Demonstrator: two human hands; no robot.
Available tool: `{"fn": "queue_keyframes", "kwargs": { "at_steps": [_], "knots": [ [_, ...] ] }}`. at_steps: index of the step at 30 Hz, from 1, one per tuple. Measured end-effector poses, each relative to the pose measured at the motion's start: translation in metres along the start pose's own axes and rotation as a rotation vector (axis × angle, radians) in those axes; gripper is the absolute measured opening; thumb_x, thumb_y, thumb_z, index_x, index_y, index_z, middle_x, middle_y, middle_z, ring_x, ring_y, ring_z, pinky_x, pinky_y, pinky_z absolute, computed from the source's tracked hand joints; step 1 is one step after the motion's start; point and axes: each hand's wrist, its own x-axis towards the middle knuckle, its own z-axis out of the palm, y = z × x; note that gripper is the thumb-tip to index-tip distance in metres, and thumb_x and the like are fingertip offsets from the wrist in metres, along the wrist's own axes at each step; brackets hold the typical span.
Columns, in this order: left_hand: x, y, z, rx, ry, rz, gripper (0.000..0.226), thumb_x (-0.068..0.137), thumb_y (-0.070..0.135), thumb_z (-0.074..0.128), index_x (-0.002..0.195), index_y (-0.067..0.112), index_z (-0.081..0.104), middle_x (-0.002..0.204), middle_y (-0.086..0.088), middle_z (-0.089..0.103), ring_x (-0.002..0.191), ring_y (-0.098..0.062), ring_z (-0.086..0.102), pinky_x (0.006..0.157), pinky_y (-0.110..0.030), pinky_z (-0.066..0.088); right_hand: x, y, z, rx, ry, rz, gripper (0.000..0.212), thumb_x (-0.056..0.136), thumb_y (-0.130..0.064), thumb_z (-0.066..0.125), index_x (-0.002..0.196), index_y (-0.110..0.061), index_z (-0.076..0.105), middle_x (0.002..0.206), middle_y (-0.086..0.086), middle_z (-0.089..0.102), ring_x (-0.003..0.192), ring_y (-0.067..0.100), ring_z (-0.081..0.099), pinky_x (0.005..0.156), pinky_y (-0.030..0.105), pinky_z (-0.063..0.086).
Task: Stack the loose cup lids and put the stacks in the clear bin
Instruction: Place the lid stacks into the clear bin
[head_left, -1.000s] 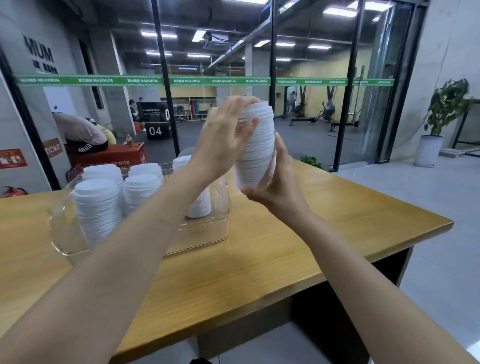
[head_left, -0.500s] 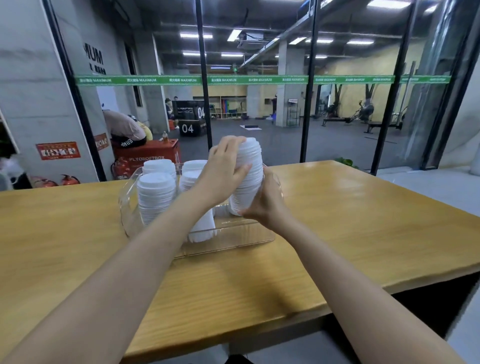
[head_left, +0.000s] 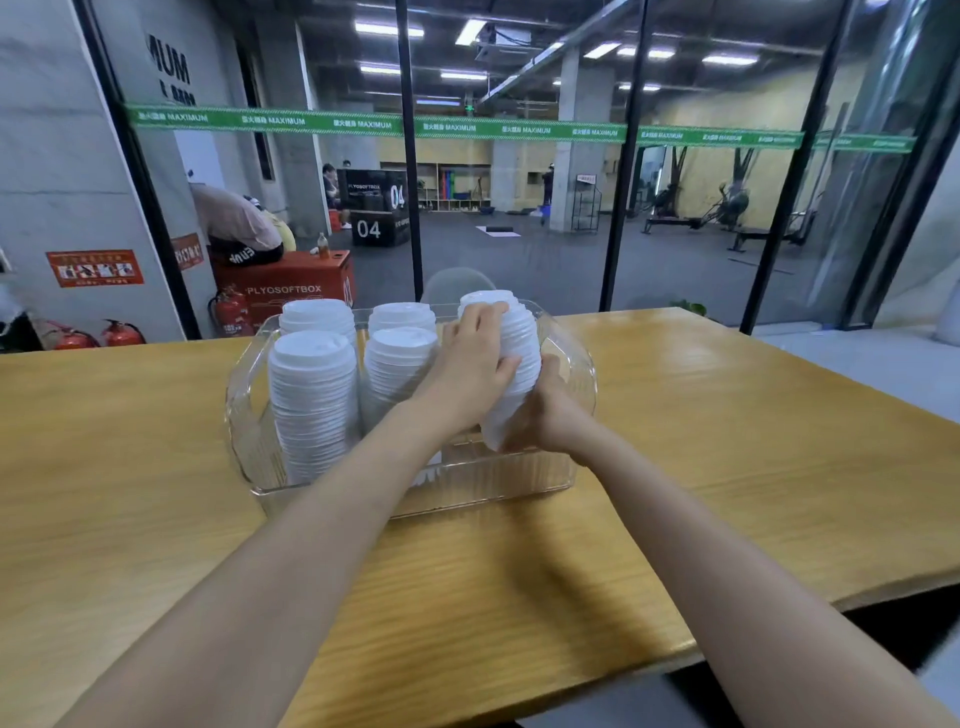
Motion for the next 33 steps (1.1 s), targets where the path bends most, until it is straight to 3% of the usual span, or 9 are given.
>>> {"fn": "queue_keyframes", "kwargs": {
  "at_steps": [5,8,10,14,17,20,24,27,33],
  "knots": [
    [0.003,-0.007,0.013,0.049,0.018,-0.04,0.057,0.097,0.023,0.052,0.147,0.008,0.03,0.147,-0.013,0.033,0.13,-0.037,0.034,0.11,-0.04,0.025,0.011,0.003,-0.001,-0.167,0.003,-0.014,0.062,0.086,-0.017,0.072,0.132,-0.012,0.031,0.137,0.003,0.043,0.114,0.022,0.047,0.097,0.031,0.039],
    [-0.003,-0.008,0.02,0.066,0.02,-0.019,0.057,0.098,0.023,0.051,0.148,0.007,0.029,0.147,-0.013,0.034,0.13,-0.036,0.033,0.11,-0.037,0.021,0.005,-0.003,-0.003,-0.175,-0.038,0.0,0.096,0.068,-0.011,0.087,0.145,-0.008,0.029,0.14,0.01,0.044,0.128,0.028,0.048,0.099,0.032,0.043],
    [-0.009,-0.01,0.024,0.047,0.01,0.003,0.057,0.099,0.025,0.051,0.149,0.009,0.028,0.148,-0.011,0.033,0.131,-0.035,0.032,0.11,-0.037,0.022,-0.007,-0.005,-0.009,-0.139,-0.056,-0.027,0.083,0.07,-0.007,0.082,0.139,-0.007,0.036,0.132,0.008,0.051,0.117,0.026,0.055,0.084,0.029,0.046],
    [-0.011,-0.017,0.027,-0.124,0.041,0.045,0.06,0.093,0.025,0.062,0.145,0.012,0.035,0.149,-0.008,0.032,0.135,-0.032,0.032,0.115,-0.041,0.025,-0.054,0.009,-0.019,-0.284,0.127,-0.292,0.054,0.09,-0.005,0.063,0.139,-0.012,0.042,0.144,0.008,0.043,0.115,0.028,0.054,0.086,0.032,0.045],
    [-0.01,-0.019,0.032,-0.188,0.062,0.015,0.063,0.086,0.024,0.071,0.141,0.017,0.04,0.157,-0.009,0.018,0.142,-0.029,0.022,0.113,-0.03,0.014,-0.089,0.033,-0.016,-0.402,0.259,-0.599,0.033,0.098,-0.012,0.055,0.131,-0.014,0.056,0.132,0.0,0.057,0.111,0.025,0.058,0.085,0.041,0.05],
    [-0.011,-0.012,0.04,-0.255,0.066,-0.038,0.076,0.078,0.024,0.08,0.142,0.025,0.039,0.157,-0.009,0.014,0.142,-0.026,0.02,0.114,-0.033,0.018,-0.086,0.068,-0.013,-0.633,0.395,-0.847,0.03,0.094,-0.02,0.052,0.12,-0.012,0.064,0.12,0.002,0.065,0.121,0.024,0.055,0.104,0.041,0.041],
    [-0.009,-0.005,0.05,-0.295,0.046,-0.041,0.092,0.069,0.017,0.084,0.143,0.035,0.032,0.153,-0.009,0.014,0.14,-0.03,0.023,0.114,-0.043,0.03,-0.083,0.087,-0.013,-0.668,0.448,-0.842,0.038,0.09,-0.018,0.061,0.128,-0.016,0.058,0.125,0.0,0.063,0.129,0.021,0.048,0.113,0.045,0.031],
    [-0.005,-0.009,0.048,-0.138,0.055,0.059,0.091,0.07,0.012,0.08,0.135,0.043,0.025,0.153,-0.008,0.014,0.134,-0.033,0.028,0.108,-0.042,0.035,-0.083,0.089,-0.009,-0.659,0.433,-0.804,0.048,0.084,-0.016,0.075,0.13,-0.015,0.059,0.127,-0.001,0.063,0.128,0.023,0.053,0.113,0.048,0.031],
    [-0.012,-0.017,0.047,-0.279,0.087,-0.009,0.088,0.07,0.015,0.084,0.143,0.023,0.035,0.151,-0.012,0.017,0.141,-0.025,0.02,0.111,-0.028,0.02,-0.083,0.088,-0.007,-0.61,0.45,-0.78,0.052,0.081,-0.016,0.077,0.13,-0.016,0.059,0.126,-0.002,0.063,0.127,0.023,0.054,0.113,0.049,0.03]
  ]
}}
